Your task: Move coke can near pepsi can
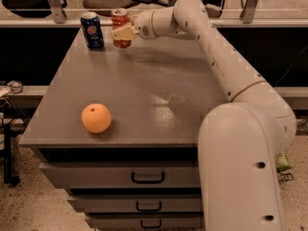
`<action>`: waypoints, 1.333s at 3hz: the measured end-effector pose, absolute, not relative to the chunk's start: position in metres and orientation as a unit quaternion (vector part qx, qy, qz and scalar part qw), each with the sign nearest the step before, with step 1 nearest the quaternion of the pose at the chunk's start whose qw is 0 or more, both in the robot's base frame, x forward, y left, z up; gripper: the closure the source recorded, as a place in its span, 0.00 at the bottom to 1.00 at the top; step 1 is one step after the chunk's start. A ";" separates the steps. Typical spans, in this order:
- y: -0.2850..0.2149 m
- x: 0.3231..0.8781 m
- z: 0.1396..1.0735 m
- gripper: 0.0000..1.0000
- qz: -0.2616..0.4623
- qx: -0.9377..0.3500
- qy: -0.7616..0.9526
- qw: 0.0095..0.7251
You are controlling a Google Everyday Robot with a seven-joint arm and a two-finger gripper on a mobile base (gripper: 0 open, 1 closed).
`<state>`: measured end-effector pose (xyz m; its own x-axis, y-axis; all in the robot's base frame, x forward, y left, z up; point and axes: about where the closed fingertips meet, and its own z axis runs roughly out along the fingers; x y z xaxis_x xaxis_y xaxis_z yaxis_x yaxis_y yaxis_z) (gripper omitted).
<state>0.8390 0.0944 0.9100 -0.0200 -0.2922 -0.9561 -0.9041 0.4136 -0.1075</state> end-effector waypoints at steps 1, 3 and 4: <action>0.121 0.840 0.905 0.83 0.306 -0.468 0.652 0.513; 0.150 0.835 0.895 0.36 0.321 -0.482 0.653 0.488; 0.159 0.830 0.891 0.12 0.329 -0.488 0.650 0.480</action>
Offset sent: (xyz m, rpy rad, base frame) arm -0.0012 0.0591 -0.0115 -0.0312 0.0755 0.0982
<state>0.8298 0.1595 0.8914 -0.0620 -0.3185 -0.9459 -0.9509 0.3067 -0.0410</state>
